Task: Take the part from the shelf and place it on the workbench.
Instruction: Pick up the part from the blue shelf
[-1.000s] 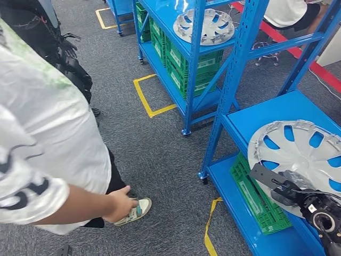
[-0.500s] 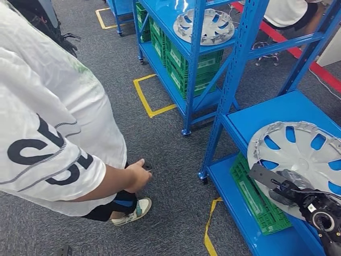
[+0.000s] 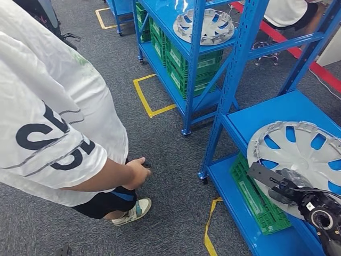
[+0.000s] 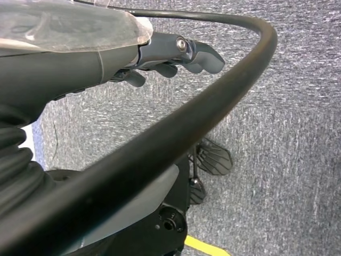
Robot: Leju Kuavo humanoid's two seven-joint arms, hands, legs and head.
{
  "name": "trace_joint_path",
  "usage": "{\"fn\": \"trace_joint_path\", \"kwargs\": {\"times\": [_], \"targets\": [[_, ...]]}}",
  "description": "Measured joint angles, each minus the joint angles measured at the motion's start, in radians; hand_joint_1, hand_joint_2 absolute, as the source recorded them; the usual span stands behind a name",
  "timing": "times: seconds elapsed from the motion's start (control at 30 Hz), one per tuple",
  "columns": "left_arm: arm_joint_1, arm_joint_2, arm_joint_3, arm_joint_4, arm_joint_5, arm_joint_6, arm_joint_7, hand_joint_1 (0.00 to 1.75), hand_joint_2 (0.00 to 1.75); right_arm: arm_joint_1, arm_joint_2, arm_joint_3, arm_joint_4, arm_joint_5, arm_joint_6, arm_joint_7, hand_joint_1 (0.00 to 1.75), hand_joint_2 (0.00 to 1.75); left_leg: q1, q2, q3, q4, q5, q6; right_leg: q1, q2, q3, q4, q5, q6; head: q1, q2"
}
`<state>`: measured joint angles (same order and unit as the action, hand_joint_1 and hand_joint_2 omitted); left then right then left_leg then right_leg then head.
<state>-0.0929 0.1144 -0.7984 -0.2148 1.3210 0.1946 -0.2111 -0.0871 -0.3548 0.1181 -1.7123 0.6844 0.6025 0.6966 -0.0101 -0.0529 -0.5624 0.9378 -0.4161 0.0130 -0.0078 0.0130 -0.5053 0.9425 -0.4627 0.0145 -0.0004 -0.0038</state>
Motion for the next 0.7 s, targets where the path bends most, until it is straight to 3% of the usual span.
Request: {"fn": "trace_joint_path", "kwargs": {"times": [0.43, 0.53, 0.7], "targets": [[0.000, 0.000, 0.000, 0.000, 0.005, -0.003, -0.022, 0.00, 1.75, -0.002, 0.000, 0.007, 0.008, -0.045, -0.066, 0.000, 1.75, 1.75, 0.000, 0.000, 0.000, 0.000, 0.000, 0.000, 0.000, 0.000, 0.000, 0.000, 0.000, 0.000, 0.000, 0.000], [0.000, 0.000, 0.000, 0.000, 0.010, -0.003, -0.022, 0.00, 1.75, -0.005, -0.004, 0.015, 0.008, -0.157, -0.188, 0.001, 1.75, 1.75, 0.000, 0.000, 0.000, 0.000, 0.000, 0.000, 0.000, 0.000, 0.000, 0.000, 0.000, 0.000, 0.000, 0.000], [0.000, 0.001, 0.000, 0.000, 0.021, -0.003, -0.028, 0.00, 1.75, -0.037, -0.054, 0.072, -0.007, -0.435, -0.525, -0.014, 1.75, 1.75, 0.000, 0.000, 0.000, 0.000, 0.000, 0.000, 0.000, 0.000, 0.000, 0.000, 0.000, 0.000, 0.000, 0.000]]}}
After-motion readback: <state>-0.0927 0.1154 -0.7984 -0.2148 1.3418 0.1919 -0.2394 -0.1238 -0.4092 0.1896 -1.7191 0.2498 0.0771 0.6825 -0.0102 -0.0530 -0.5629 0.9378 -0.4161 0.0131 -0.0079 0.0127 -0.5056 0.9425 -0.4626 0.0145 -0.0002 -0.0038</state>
